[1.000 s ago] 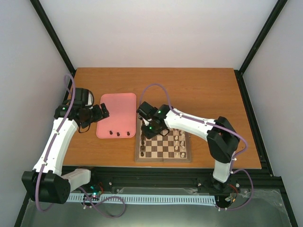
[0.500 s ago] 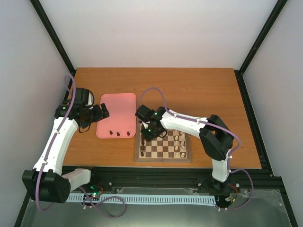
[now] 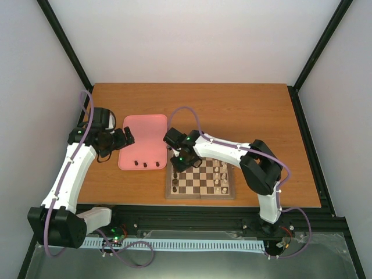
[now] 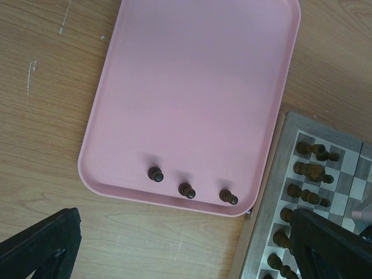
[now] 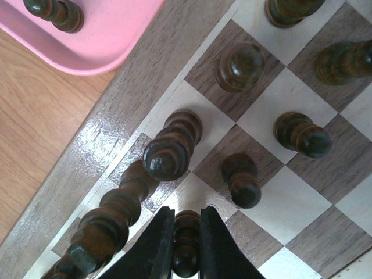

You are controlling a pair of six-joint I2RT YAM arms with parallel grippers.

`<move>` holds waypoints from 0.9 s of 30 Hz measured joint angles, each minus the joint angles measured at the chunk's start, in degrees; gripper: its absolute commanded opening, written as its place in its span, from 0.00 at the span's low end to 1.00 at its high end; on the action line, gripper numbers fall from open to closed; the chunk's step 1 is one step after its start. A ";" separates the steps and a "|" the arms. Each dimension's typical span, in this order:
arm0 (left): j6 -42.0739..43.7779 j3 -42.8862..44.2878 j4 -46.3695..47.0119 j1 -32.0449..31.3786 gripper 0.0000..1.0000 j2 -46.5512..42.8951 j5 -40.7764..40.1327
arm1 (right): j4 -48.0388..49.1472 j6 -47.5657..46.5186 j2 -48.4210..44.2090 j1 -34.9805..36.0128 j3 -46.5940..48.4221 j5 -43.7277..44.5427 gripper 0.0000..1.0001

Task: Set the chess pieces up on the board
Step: Place the chess piece on the chessboard.

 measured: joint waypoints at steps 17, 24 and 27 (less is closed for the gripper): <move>0.02 0.00 0.81 0.00 1.00 2.19 0.04 | -0.07 -0.68 0.94 0.00 0.04 0.68 0.18; 0.00 0.00 0.94 0.00 1.00 2.32 0.04 | -0.09 -1.25 0.94 0.00 0.09 0.66 0.26; 0.00 0.00 0.94 0.00 1.00 2.32 0.04 | -0.09 -1.27 0.94 0.00 0.09 0.66 0.27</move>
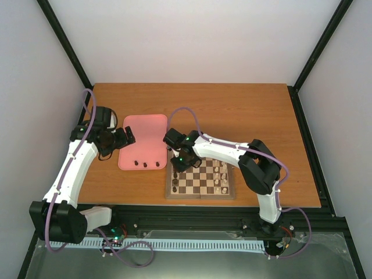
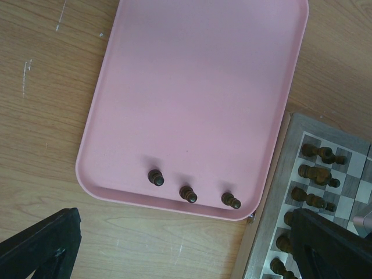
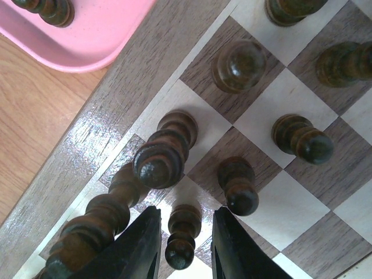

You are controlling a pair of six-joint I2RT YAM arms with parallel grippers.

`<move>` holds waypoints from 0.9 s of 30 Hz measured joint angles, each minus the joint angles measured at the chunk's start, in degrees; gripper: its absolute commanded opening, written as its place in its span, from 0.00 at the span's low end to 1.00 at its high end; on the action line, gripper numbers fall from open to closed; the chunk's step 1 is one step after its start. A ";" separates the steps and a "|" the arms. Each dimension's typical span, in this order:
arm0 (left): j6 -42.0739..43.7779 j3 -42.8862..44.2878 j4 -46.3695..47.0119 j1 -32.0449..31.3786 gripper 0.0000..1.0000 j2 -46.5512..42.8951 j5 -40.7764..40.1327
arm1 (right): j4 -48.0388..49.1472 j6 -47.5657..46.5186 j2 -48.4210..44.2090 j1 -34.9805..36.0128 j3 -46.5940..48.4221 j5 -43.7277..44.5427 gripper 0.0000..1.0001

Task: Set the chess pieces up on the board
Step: Place the chess piece on the chessboard, then pick up the chess piece from the storage box.

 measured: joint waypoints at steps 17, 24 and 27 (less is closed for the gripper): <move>0.02 -0.13 0.02 0.00 1.00 0.00 0.17 | -8.44 -0.66 -4.33 0.00 10.34 1.22 0.41; 0.02 0.15 -0.11 0.00 1.00 0.00 0.13 | -11.04 -3.39 -0.20 0.13 25.38 -1.64 0.42; 0.02 1.53 -0.50 0.00 1.00 -0.11 -0.07 | -10.80 -4.20 4.70 0.44 29.49 -3.91 0.42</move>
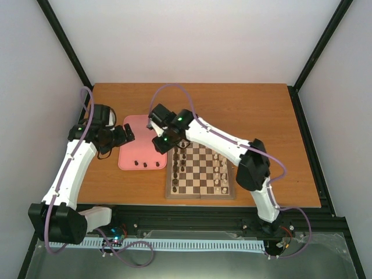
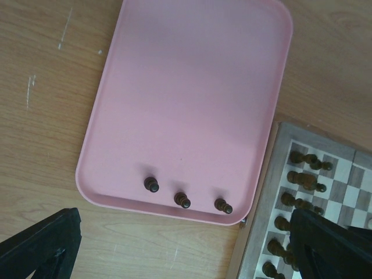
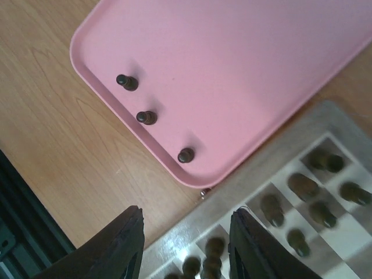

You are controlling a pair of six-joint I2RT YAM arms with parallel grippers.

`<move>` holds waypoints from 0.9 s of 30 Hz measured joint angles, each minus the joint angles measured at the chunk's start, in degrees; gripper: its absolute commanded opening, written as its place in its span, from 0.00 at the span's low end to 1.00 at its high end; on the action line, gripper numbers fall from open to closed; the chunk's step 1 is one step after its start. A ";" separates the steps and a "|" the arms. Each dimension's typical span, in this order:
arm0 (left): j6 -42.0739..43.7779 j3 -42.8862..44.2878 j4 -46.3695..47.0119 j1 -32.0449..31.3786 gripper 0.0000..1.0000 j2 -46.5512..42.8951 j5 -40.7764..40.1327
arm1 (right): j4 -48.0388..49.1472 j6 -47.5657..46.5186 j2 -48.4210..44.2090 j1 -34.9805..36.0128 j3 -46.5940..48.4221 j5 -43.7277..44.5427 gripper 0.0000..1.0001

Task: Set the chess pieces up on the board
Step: Pick up the chess piece from the storage box.

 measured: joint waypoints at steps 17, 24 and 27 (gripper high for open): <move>-0.02 2.10 -2.21 0.00 1.00 -4.26 -1.05 | 0.50 -1.40 15.87 1.53 4.42 -5.57 0.38; -0.02 1.75 -2.32 0.00 1.00 -4.74 -1.01 | 0.94 -1.62 18.25 1.53 4.50 -5.57 0.37; -0.02 1.64 -2.36 0.00 1.00 -4.96 -1.03 | 0.90 -1.66 19.23 1.53 5.20 -5.57 0.36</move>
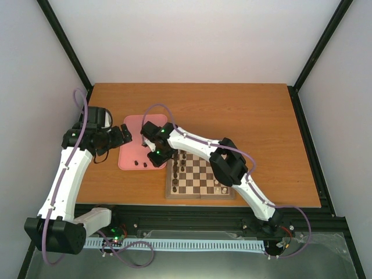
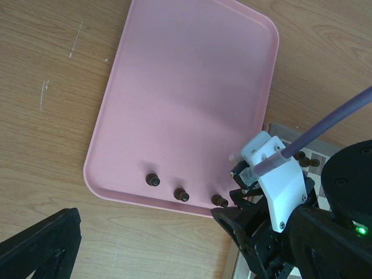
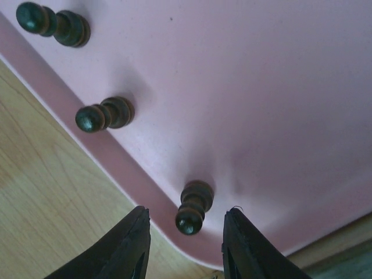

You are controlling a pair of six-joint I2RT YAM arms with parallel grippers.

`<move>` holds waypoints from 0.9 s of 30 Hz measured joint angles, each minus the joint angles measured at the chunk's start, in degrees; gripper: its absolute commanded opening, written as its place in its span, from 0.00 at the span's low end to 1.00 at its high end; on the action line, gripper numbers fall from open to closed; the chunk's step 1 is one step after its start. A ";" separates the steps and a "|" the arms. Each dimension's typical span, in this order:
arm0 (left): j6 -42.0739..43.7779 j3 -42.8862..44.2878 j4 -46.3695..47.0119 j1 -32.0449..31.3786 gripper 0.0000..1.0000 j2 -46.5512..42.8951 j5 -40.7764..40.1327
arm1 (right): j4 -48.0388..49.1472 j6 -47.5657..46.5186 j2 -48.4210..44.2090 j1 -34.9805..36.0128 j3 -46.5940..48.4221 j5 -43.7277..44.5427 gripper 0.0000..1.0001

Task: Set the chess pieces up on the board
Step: Pick up the chess piece from the storage box.

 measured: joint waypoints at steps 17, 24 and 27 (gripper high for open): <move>-0.02 -1.66 -0.37 0.00 1.00 -0.85 0.00 | -0.63 -0.70 1.36 0.00 2.32 0.00 0.26; -0.02 -2.21 -0.46 0.00 1.00 -1.11 0.02 | -0.81 -0.87 1.36 0.00 2.32 0.02 0.20; -0.02 -2.21 -0.50 0.00 1.00 -1.27 0.02 | -0.83 -1.11 1.38 0.00 2.32 0.00 0.15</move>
